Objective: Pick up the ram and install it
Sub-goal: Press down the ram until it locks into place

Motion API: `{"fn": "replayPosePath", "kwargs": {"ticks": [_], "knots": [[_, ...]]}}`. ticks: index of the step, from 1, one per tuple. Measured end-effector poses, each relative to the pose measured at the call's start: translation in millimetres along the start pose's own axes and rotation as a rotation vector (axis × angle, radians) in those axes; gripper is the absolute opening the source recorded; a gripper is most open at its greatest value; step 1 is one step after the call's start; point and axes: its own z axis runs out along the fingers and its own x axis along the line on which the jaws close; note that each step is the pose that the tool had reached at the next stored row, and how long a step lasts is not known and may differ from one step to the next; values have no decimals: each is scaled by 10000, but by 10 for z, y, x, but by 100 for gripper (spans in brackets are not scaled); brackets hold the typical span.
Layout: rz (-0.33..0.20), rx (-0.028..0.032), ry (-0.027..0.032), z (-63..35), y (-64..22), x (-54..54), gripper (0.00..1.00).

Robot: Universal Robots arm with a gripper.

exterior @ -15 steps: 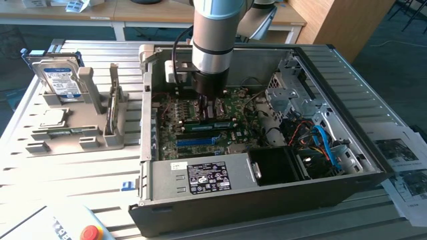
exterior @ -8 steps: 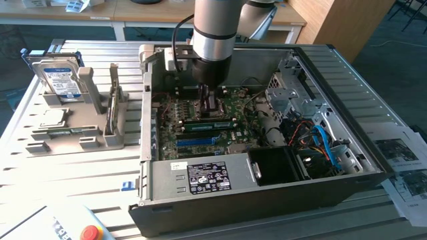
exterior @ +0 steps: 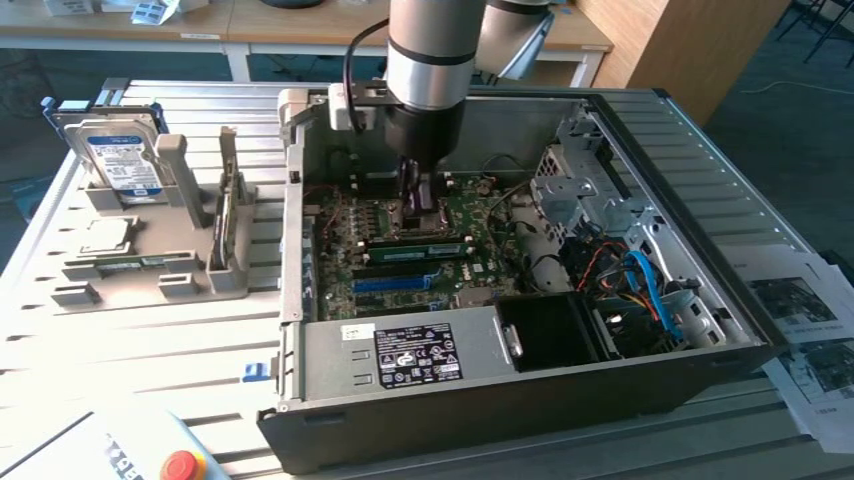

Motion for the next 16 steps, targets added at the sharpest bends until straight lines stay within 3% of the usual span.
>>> {"fn": "replayPosePath", "kwargs": {"ticks": [11,16], "knots": [[-2,-12,36,-184,0,2,10],[0,-11,37,-200,1,2,10]]}}
